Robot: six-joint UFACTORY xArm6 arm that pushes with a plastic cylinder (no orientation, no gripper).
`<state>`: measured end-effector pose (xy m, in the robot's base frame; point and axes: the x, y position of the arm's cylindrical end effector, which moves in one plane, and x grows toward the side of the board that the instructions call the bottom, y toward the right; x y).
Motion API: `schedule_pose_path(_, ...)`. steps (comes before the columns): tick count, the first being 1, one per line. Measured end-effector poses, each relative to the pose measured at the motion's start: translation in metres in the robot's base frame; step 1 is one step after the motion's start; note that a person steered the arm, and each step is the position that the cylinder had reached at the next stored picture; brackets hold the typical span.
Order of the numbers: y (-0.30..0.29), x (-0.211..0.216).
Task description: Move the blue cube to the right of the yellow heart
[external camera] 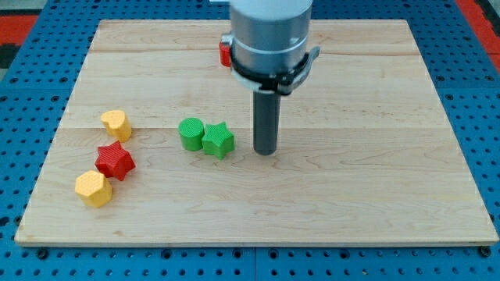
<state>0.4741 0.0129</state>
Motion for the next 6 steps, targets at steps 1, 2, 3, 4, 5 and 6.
schedule_pose_path(1,-0.051,-0.015)
schedule_pose_path(2,-0.064,-0.026)
schedule_pose_path(3,-0.051,-0.040)
schedule_pose_path(4,0.039,-0.087)
schedule_pose_path(5,0.076,-0.152)
schedule_pose_path(6,0.078,-0.224)
